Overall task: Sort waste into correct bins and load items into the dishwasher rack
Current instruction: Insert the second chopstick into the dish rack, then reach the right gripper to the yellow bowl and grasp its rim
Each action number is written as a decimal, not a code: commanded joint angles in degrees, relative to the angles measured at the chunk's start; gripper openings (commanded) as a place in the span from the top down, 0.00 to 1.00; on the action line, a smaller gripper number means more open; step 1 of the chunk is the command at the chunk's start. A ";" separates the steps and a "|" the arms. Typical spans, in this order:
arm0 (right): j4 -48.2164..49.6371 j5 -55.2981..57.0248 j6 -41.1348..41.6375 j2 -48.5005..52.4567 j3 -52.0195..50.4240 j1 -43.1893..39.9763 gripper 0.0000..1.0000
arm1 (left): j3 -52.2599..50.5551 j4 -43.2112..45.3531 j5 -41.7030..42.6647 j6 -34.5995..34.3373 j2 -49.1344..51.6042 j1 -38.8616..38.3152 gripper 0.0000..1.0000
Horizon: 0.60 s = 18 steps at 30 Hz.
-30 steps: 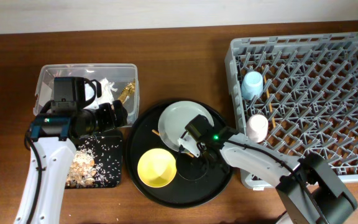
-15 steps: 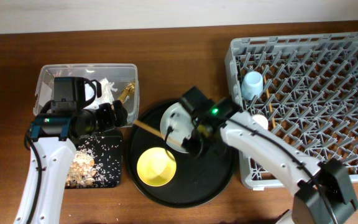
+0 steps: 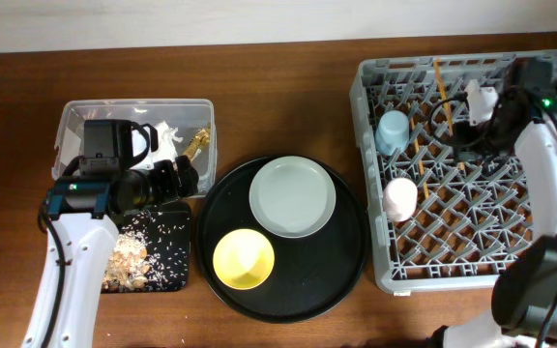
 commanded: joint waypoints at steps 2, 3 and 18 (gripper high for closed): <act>-0.42 -0.57 -0.59 4.13 0.04 -0.04 0.95 | 0.15 0.11 0.02 0.72 -0.13 0.26 0.01; -0.44 -0.55 -0.57 4.72 0.04 -0.04 0.80 | 0.15 0.11 0.02 0.72 -0.13 0.26 0.01; -17.57 -26.67 3.76 -0.76 0.07 36.00 0.27 | 0.15 0.11 0.02 0.72 -0.13 0.26 0.01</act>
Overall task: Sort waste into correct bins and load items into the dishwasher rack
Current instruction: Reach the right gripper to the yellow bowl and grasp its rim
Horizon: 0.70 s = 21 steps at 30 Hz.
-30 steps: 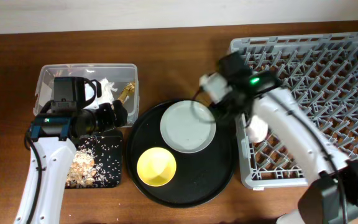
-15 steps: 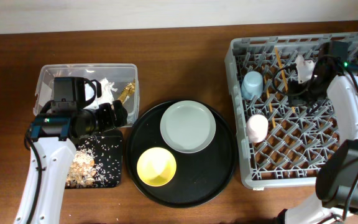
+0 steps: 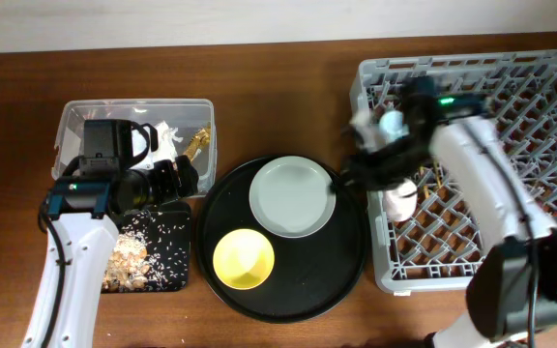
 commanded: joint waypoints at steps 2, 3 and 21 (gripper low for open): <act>0.00 5.51 -0.55 -1.46 0.11 17.94 0.28 | 0.13 0.11 -0.02 0.72 -0.13 0.26 0.01; 0.26 5.53 -0.57 -1.46 0.11 22.47 0.28 | 0.13 0.09 -0.02 0.72 -0.13 0.26 0.01; 32.41 29.86 18.99 10.97 -4.96 52.33 0.76 | 0.15 0.33 -60.67 1.99 -0.02 0.48 0.01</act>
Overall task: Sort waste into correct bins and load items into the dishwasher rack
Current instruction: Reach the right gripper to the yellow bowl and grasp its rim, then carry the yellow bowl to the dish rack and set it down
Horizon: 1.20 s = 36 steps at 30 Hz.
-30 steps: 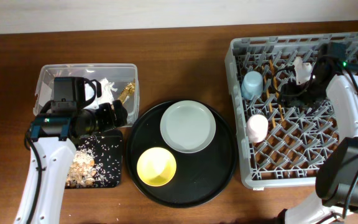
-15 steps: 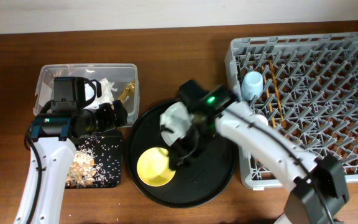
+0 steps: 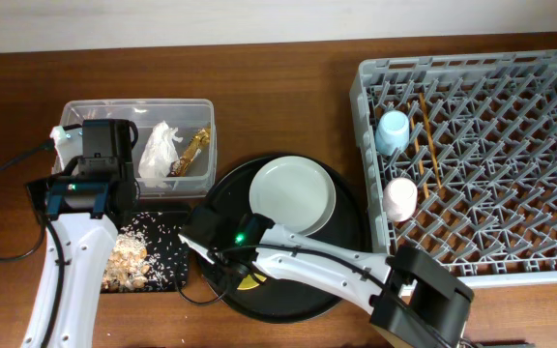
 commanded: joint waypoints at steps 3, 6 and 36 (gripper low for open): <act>0.37 -2.19 0.31 1.79 -0.37 2.10 0.75 | 0.15 -0.07 -1.64 0.68 -0.02 0.15 0.01; -0.70 -2.08 0.28 1.81 -0.44 2.14 0.76 | 0.15 -0.07 -1.64 0.68 -0.02 0.15 0.01; 24.63 -79.30 -14.16 11.43 10.14 -89.48 0.96 | 0.15 -0.07 -1.64 0.68 -0.02 0.15 0.01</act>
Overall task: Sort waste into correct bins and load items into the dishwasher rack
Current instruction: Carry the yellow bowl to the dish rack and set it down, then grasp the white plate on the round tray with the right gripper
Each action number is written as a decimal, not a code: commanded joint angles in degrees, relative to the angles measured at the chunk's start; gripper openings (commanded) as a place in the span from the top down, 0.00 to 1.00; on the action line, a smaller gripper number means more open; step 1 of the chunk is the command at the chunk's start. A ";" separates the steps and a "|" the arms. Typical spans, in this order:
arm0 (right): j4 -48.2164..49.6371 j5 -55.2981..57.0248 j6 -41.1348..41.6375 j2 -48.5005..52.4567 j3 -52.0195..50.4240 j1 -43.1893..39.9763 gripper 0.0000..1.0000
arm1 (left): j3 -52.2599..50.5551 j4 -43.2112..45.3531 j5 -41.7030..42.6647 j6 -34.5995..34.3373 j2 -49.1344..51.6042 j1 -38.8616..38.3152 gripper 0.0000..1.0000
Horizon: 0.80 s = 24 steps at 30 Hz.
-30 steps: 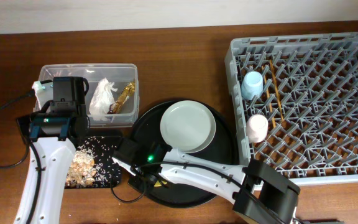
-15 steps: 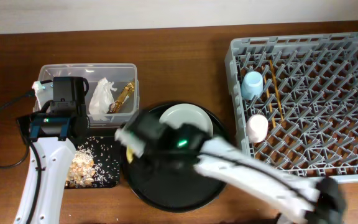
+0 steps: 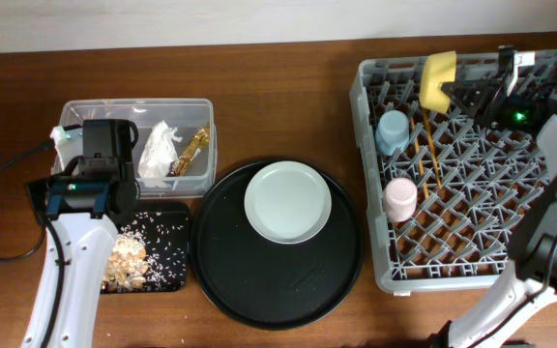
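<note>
A yellow bowl (image 3: 439, 79) stands on edge among the tines at the far left of the grey dishwasher rack (image 3: 472, 275). My right gripper (image 3: 460, 96) is at the bowl's right side and looks shut on its rim. A pale plate (image 3: 288, 201) lies on the round black tray (image 3: 278, 275). My left gripper (image 3: 93, 186) hovers where the clear bin (image 3: 71, 118) meets the black scrap bin (image 3: 184, 280). Its fingers are hidden under the wrist.
In the rack are a blue cup (image 3: 392, 130), a pink cup (image 3: 399, 198) and wooden chopsticks (image 3: 428, 145). The clear bin holds a crumpled tissue (image 3: 160, 150) and a gold wrapper (image 3: 192, 148). Rice scraps (image 3: 138, 253) lie in the black bin.
The yellow bowl has left the black tray and now stands in the rack's far left. My right arm was stretched across the tray and is now at the rack's far side. The left arm is unchanged.
First the yellow bowl lay on the tray, my right gripper was at the rack's far right, and my left fingers pointed toward the tray. Then the right gripper was over the rack's left edge, then down at the bowl, with the left arm drawn back. Now the bowl is in the rack.
</note>
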 commanded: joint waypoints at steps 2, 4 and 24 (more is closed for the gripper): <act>8.59 -3.69 7.58 5.20 0.76 -1.77 0.96 | 0.17 -0.13 -1.25 0.52 -0.09 0.15 0.01; 8.59 -3.69 7.63 6.49 0.76 -2.05 0.96 | 0.17 -0.15 -1.25 0.52 -0.09 0.15 0.01; 10.45 -1.55 25.57 6.54 -0.22 -14.05 0.25 | 0.17 -0.15 -1.25 0.52 -0.09 0.15 0.01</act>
